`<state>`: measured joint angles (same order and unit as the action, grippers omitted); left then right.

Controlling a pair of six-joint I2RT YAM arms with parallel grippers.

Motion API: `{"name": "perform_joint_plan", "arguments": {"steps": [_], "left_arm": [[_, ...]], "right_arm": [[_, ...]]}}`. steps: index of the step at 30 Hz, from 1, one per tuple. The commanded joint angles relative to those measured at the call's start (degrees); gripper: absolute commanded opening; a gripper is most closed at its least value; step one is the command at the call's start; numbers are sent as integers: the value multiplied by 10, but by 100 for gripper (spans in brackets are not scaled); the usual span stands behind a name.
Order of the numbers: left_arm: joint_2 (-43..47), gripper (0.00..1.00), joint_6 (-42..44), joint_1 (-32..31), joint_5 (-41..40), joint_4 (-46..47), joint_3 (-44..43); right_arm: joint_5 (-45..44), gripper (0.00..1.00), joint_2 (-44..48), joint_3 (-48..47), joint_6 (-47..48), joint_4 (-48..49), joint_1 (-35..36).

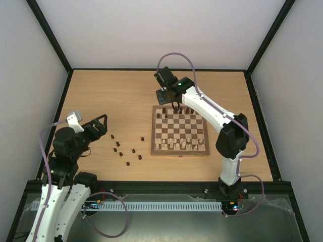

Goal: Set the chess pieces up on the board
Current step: Place the chess piece on the chessboard.

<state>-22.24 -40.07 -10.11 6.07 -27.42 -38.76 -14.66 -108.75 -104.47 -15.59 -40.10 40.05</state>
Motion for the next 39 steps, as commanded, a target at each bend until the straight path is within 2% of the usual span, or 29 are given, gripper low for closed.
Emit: {"name": "perform_joint_plan", "arguments": {"steps": [1, 13, 39], "left_arm": [[-6, 100, 7, -1, 11, 17, 5], [-12, 99, 11, -2, 5, 17, 9], [-16, 100, 9, -2, 5, 29, 21]], "right_arm": [[-16, 2, -23, 7, 5, -35, -18], [-14, 2, -115, -37, 5, -44, -29], [-4, 2, -125, 34, 1, 6, -62]]}}
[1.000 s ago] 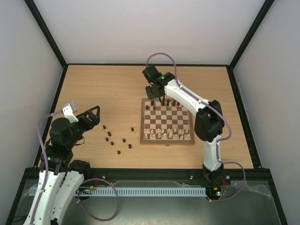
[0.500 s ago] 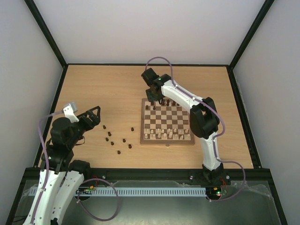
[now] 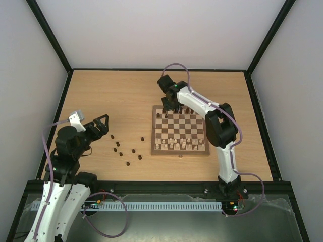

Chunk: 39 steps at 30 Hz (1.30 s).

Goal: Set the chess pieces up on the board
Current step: Place the chess piece on the chessboard.

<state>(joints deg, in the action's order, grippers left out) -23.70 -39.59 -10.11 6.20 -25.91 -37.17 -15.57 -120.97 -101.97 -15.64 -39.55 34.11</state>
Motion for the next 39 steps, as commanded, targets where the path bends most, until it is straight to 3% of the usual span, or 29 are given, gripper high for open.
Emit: {"name": "perform_joint_plan", "arguments": {"steps": [1, 22, 39], "left_arm": [[-2, 99, 4, -2, 5, 14, 5], [-1, 99, 3, -2, 4, 14, 6], [1, 99, 2, -2, 5, 14, 5]], "right_arm": [[7, 2, -4, 9, 2, 3, -3], [22, 2, -29, 6, 1, 20, -4], [27, 7, -31, 10, 0, 17, -4]]}}
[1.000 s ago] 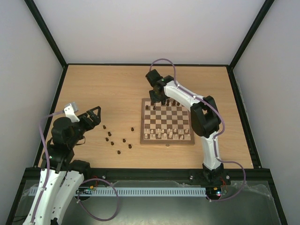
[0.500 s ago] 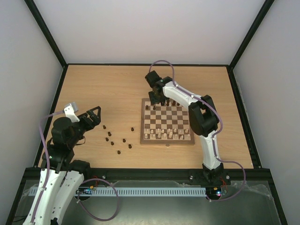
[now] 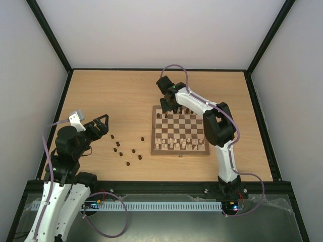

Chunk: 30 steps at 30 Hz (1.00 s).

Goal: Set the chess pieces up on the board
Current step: Place the chess piece on the chessboard, then pick up the chess piece at the center of the board.

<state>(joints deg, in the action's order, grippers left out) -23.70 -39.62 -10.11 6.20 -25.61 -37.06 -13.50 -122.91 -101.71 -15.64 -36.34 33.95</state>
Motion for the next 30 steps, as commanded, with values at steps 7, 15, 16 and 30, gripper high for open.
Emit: {"name": "perform_joint_plan", "arguments": {"steps": [7, 15, 16, 30], "left_arm": [[1, 100, 1, -2, 6, 9, 5], [1, 99, 2, -2, 6, 9, 5], [1, 100, 1, -2, 5, 9, 5], [-5, 100, 3, -2, 9, 14, -1]], "right_arm": [[8, 7, -12, 12, -1, -17, -3], [3, 11, -11, 14, -2, -20, -3], [2, 13, -10, 15, -3, -19, -3], [-4, 29, 37, 23, -8, -11, -3]]}}
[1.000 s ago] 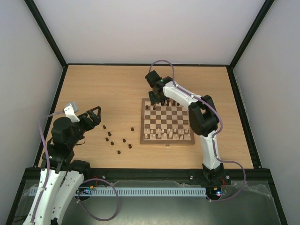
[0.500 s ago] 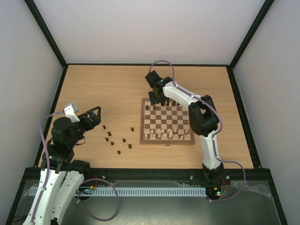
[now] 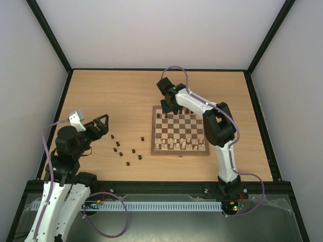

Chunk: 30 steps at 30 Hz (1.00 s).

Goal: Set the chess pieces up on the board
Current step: Pick up the chess piece at the center of the board.

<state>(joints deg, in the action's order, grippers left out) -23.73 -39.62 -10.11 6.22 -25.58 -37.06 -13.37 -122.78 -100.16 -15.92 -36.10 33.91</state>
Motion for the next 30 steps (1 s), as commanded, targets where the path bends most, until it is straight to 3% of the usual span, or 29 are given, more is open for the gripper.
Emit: {"name": "perform_joint_plan", "arguments": {"steps": [1, 7, 11, 14, 16, 20, 30], "left_arm": [[-6, 99, 3, -2, 9, 15, -1], [-10, 100, 4, -2, 9, 17, -1], [-11, 100, 6, -2, 8, 19, -1], [-11, 100, 8, -1, 4, 20, -1], [-12, 100, 10, -2, -2, 19, -1], [-15, 100, 12, -1, -5, 18, -3], [-7, 100, 10, -2, -11, 12, 1]], "right_arm": [[-6, 29, 40, 7, -7, -12, -2], [-9, 34, 79, 14, -11, 9, -2], [5, 44, 106, 20, -14, 18, -2], [34, 67, 130, 30, -13, 29, -1], [44, 74, 147, 40, -12, 34, -1], [64, 99, 186, 62, -12, 44, 0], [152, 99, 252, 109, -20, 78, 5]]}}
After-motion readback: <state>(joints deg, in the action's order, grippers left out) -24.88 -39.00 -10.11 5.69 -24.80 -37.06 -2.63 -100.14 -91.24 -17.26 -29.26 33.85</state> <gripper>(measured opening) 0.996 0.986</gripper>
